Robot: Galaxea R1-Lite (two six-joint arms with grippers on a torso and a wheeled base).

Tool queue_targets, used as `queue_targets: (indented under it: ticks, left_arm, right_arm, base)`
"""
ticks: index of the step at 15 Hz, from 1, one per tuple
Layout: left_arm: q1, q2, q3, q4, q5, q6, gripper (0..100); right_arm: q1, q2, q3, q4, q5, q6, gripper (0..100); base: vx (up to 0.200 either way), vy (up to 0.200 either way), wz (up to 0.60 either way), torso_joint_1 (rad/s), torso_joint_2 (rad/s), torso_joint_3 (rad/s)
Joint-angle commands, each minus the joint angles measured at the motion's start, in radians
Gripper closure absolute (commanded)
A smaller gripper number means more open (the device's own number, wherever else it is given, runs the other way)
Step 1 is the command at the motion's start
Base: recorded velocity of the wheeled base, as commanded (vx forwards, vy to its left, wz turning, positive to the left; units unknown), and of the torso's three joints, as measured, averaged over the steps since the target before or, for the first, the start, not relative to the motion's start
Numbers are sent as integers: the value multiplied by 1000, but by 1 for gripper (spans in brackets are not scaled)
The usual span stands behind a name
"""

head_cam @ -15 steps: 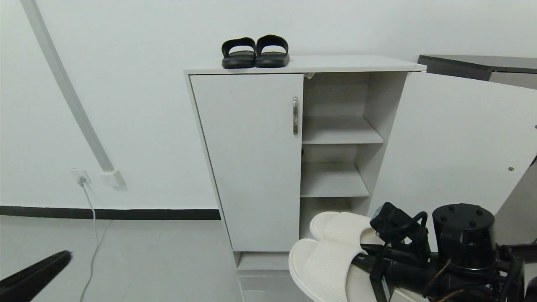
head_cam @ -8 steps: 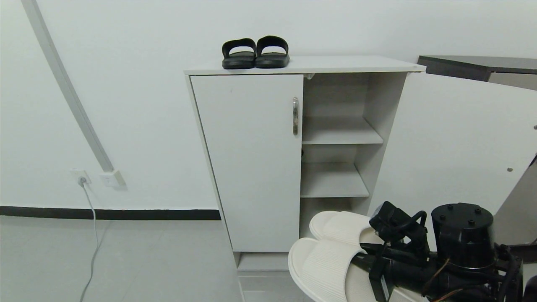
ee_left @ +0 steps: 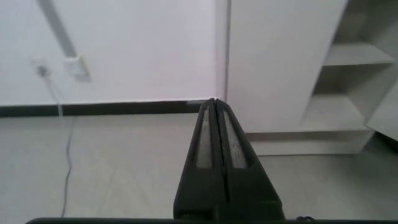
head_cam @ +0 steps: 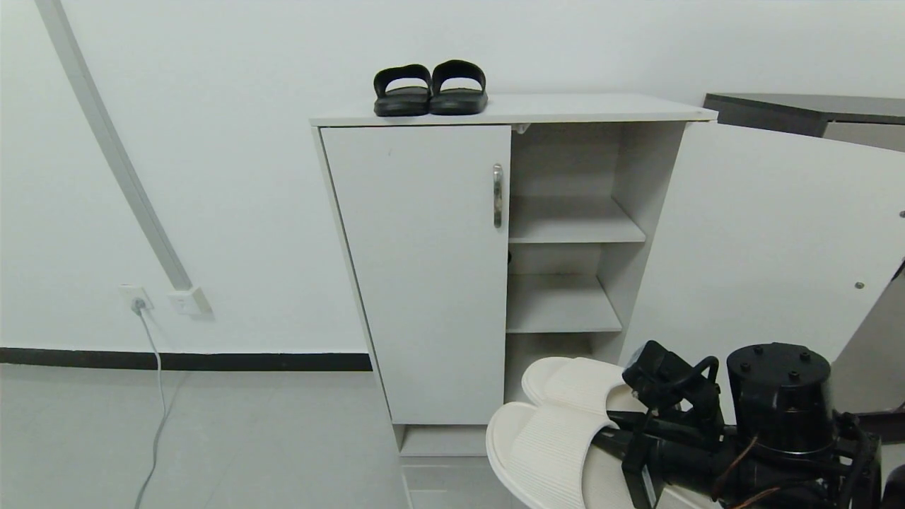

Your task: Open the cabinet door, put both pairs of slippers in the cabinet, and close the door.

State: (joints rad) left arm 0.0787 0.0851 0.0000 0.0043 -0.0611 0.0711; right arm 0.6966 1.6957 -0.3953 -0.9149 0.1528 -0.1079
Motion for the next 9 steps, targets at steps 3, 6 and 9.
queue_targets:
  ticks: [3, 6, 9]
  left_arm:
    - [-88, -76, 0, 2, 3, -8, 100]
    - [-80, -82, 0, 0, 7, -11, 100]
    - [-80, -82, 0, 0, 7, -22, 100]
  right_arm:
    - [11, -2, 3, -1, -1, 0, 100]
    - [21, 5, -2, 1, -53, 4, 100]
    - [60, 28, -34, 1, -214, 79, 100]
  base:
    - [0, 0, 0, 0, 0, 0]
    - [0, 0, 0, 0, 0, 0]
    - [0, 0, 0, 0, 0, 0]
